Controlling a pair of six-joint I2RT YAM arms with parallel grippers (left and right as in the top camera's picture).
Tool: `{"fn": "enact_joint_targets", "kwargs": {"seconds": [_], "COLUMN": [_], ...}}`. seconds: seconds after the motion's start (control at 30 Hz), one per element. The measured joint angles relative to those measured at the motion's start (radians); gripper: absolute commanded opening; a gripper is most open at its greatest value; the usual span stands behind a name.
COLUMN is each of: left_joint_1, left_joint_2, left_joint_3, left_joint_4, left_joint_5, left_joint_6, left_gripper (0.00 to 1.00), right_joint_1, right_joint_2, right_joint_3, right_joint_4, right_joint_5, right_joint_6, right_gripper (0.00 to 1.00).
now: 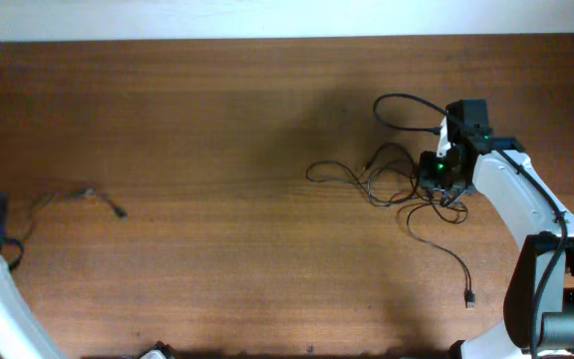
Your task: Untangle cables
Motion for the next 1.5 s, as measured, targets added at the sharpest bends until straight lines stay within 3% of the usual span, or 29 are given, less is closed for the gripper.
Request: {"fn": "enact_joint_targets", "kwargs": {"seconds": [0.07, 0.17, 0.27, 0.37, 0.4, 0.43, 0.5, 0.53, 0.67, 0.7, 0.73, 0.77, 0.87, 0.93, 0.97, 1.0, 1.07, 1.13, 1.2, 1.27, 1.4, 1.43, 1.5], "left_joint_1": [0.015, 0.016, 0.017, 0.017, 0.017, 0.017, 0.017, 0.017, 0.018, 0.018, 0.016, 0.007, -0.089, -0.179, -0.295, -0.356, -0.475, -0.524, -0.486, -0.355, -0.032, 0.042, 0.111], "left_joint_2": [-0.051, -0.061, -0.019, 0.066, 0.086, 0.113, 0.167, 0.192, 0.277, 0.285, 0.286, 0.290, 0.289, 0.289, 0.285, 0.279, 0.262, 0.257, 0.253, 0.214, 0.106, 0.082, 0.034], "left_joint_3": [0.000, -0.004, -0.131, -0.383, -0.441, -0.546, -0.677, -0.731, -0.827, -0.827, -0.828, -0.830, -0.826, -0.828, -0.827, -0.827, -0.822, -0.820, -0.823, -0.824, -0.824, -0.824, -0.829], "left_joint_4": [-0.069, -0.067, 0.009, 0.210, 0.275, 0.381, 0.496, 0.561, 0.713, 0.816, 0.887, 0.996, 1.125, 1.190, 1.238, 1.241, 1.182, 1.003, 0.858, 0.806, 0.758, 0.766, 0.914], "left_joint_5": [-0.151, -0.228, -0.193, -0.083, -0.048, 0.024, 0.117, 0.163, 0.355, 0.441, 0.554, 0.696, 1.013, 1.073, 1.099, 1.076, 0.848, 0.518, 0.252, 0.066, 0.018, 0.076, 0.434], "left_joint_6": [-0.185, -0.295, -0.350, -0.356, -0.344, -0.327, -0.301, -0.301, -0.252, -0.137, -0.058, 0.082, 0.332, 0.393, 0.432, 0.443, 0.414, 0.281, 0.156, 0.081, -0.020, -0.013, 0.167], "left_gripper": [0.00, 0.00, 0.00, 0.00, 0.04, 0.25, 0.82, 0.99, 0.99, 0.99, 0.99, 0.99, 0.99, 0.99, 0.99, 0.99, 0.99, 0.99, 0.99, 0.99, 0.99, 0.99, 0.99], "right_joint_1": [0.000, 0.000, 0.000, 0.000, 0.000, 0.000, 0.000, 0.000, 0.000, 0.000, 0.000, 0.000, 0.000, 0.000, 0.000, 0.000, 0.000, 0.000, 0.000, 0.000, 0.000, 0.000, 0.018], "right_joint_2": [0.000, 0.000, 0.000, 0.000, 0.000, 0.000, 0.000, 0.000, 0.000, 0.000, 0.000, 0.000, 0.000, 0.000, 0.000, 0.000, 0.000, 0.000, 0.000, 0.000, -0.006, -0.006, -0.006], "right_joint_3": [0.000, 0.000, 0.000, 0.000, 0.000, 0.000, 0.000, 0.000, 0.000, 0.000, 0.000, 0.000, 0.000, 0.000, -0.003, -0.007, -0.044, -0.091, -0.132, -0.171, -0.184, -0.184, -0.186], "right_joint_4": [0.001, -0.005, -0.007, -0.009, -0.010, -0.010, -0.010, -0.012, -0.011, -0.011, -0.011, -0.015, -0.018, -0.021, -0.021, -0.021, -0.018, -0.006, 0.027, 0.068, 0.086, 0.084, 0.093], "right_joint_5": [-0.020, -0.035, -0.042, -0.042, -0.042, -0.042, -0.042, -0.042, -0.042, -0.042, -0.042, -0.053, -0.128, -0.195, -0.252, -0.267, -0.293, -0.302, -0.300, -0.300, -0.301, -0.312, -0.327], "right_joint_6": [0.001, 0.000, 0.000, 0.000, 0.001, 0.001, 0.001, 0.000, 0.004, -0.002, 0.000, -0.001, 0.000, 0.001, 0.001, 0.001, 0.000, 0.000, 0.000, 0.001, 0.001, 0.000, -0.004], "right_gripper": [0.29, 0.29, 0.29, 0.29, 0.29, 0.30, 0.35, 0.37, 0.59, 0.86, 0.99, 0.98, 0.99, 0.99, 0.98, 0.99, 0.98, 0.99, 0.99, 0.99, 0.98, 0.98, 0.99]}}
